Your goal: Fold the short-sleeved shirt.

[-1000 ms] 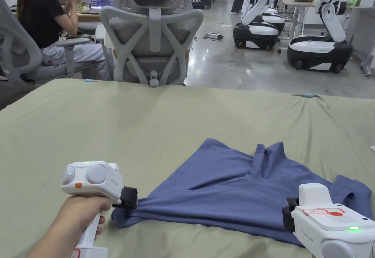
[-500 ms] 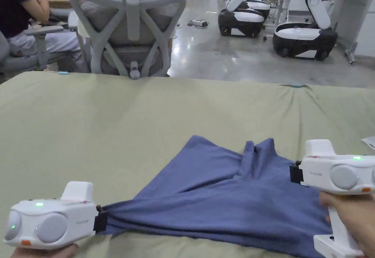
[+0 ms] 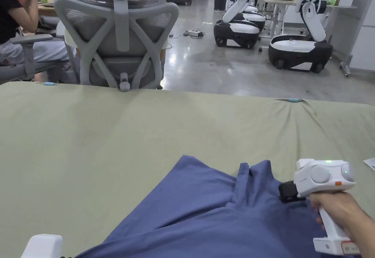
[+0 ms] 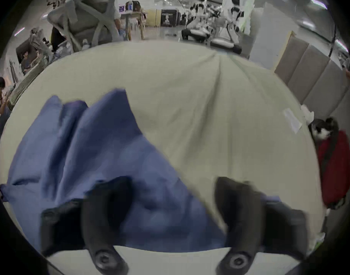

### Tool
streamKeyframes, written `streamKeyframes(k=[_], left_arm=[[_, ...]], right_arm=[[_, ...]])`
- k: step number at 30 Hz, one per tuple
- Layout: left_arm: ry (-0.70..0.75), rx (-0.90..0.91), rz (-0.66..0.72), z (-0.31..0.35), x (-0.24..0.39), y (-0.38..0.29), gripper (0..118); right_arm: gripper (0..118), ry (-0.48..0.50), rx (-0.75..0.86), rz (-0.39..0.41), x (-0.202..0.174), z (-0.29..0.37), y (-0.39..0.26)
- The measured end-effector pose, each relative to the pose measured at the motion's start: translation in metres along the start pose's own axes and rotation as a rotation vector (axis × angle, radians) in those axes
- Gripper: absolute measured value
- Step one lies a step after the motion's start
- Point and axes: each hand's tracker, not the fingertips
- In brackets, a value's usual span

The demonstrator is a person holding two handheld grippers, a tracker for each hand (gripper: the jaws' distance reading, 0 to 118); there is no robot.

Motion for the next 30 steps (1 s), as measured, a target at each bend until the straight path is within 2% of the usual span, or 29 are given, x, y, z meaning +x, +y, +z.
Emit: streamKeyframes(k=[1, 2, 3, 5, 10, 15, 21, 23, 30], left_arm=[[0.001, -0.003, -0.003, -0.001, 0.0, 0.001, 0], [0.005, -0.004, -0.005, -0.001, 0.0, 0.002, 0], [0.007, -0.007, -0.006, -0.002, 0.001, 0.002, 0], [0.005, -0.011, -0.007, -0.003, 0.002, 0.003, 0], [0.02, -0.006, -0.023, -0.01, -0.002, 0.006, 0], [0.035, 0.029, -0.014, -0.011, -0.004, 0.018, 0], [0.068, 0.067, -0.056, -0.006, 0.011, 0.038, 0], [0.073, 0.077, -0.071, 0.001, 0.022, 0.045, 0], [0.038, 0.196, -0.093, 0.06, 0.052, 0.097, 0]], right_arm=[[39, 0.067, -0.018, -0.034, 0.003, 0.0, -0.005], [14, 0.083, 0.036, -0.073, 0.002, 0.008, -0.008], [2, 0.019, 0.082, -0.075, 0.0, 0.021, -0.008], [2, -0.025, 0.165, -0.026, -0.007, 0.042, -0.012], [2, -0.035, 0.355, 0.026, -0.032, 0.13, -0.036], [2, -0.111, 0.494, 0.092, -0.058, 0.208, -0.08], [2, -0.162, 0.494, 0.148, -0.081, 0.241, -0.128], [2, -0.152, 0.483, 0.142, -0.083, 0.247, -0.134], [2, -0.127, 0.536, 0.124, -0.081, 0.297, -0.112]])
